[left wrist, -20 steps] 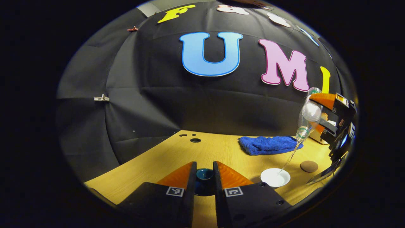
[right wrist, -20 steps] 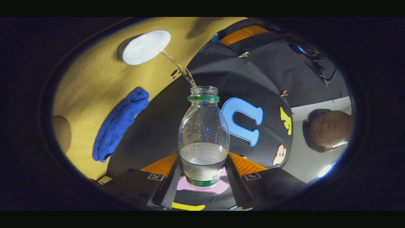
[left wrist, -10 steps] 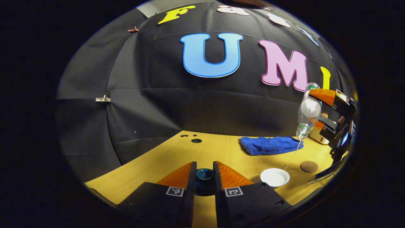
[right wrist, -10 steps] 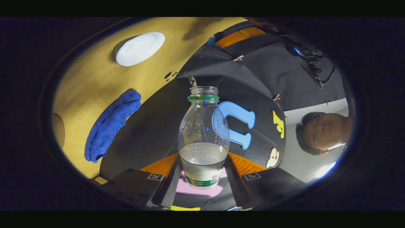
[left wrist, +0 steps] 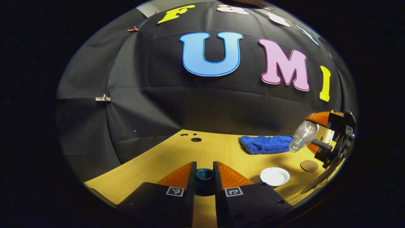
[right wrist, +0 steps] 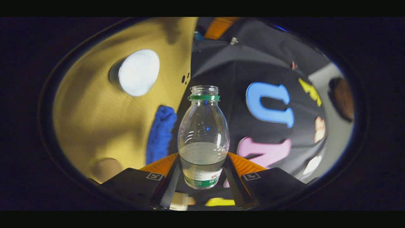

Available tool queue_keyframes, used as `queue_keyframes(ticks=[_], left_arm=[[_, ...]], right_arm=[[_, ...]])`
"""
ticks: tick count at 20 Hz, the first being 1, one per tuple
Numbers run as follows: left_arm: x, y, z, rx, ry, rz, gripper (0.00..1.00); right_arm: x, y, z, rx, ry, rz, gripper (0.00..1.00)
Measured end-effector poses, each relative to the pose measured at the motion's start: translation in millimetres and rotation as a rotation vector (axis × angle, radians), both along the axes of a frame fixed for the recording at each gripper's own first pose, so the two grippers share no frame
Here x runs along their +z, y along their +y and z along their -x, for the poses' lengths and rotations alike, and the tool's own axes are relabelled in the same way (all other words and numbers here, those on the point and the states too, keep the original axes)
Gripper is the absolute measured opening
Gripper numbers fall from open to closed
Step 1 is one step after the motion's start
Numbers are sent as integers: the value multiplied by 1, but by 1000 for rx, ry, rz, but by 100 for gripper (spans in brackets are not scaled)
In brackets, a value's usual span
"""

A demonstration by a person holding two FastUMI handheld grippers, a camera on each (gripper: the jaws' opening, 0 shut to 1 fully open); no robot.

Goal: Open the teacup lid with one hand, grasp the water bottle and pour water into the teacup with the other hand; after pouring, place the water bottle on the coaster and then close the teacup lid.

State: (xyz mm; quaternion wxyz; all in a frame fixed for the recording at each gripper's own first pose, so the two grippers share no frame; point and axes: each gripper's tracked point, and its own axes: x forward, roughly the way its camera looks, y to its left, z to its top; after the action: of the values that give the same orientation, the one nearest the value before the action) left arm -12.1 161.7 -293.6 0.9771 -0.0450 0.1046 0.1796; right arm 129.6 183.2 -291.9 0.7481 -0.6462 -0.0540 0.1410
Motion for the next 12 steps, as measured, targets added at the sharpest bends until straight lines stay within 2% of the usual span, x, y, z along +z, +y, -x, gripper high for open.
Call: queue_keyframes(ticks=[3,6,8,9,10,12], left_arm=[[-1,-2,-3,-8,4,-1,32],[3,-9,-7,-27,-3,-14,32],[7,-16,-12,-47,-9,-19,28],[9,-21,-15,-59,-11,-18,32],[11,-26,-18,-71,-15,-17,28],[13,-36,-24,-95,-21,-18,32]], right_arm=[[-29,6,17,-83,244,-331,75],[-23,6,38,-125,391,-654,76],[-9,0,40,-143,439,-881,75],[-5,-3,43,-147,452,-980,75],[-2,-9,44,-154,471,-1068,75],[2,-17,39,-178,502,-1223,75]])
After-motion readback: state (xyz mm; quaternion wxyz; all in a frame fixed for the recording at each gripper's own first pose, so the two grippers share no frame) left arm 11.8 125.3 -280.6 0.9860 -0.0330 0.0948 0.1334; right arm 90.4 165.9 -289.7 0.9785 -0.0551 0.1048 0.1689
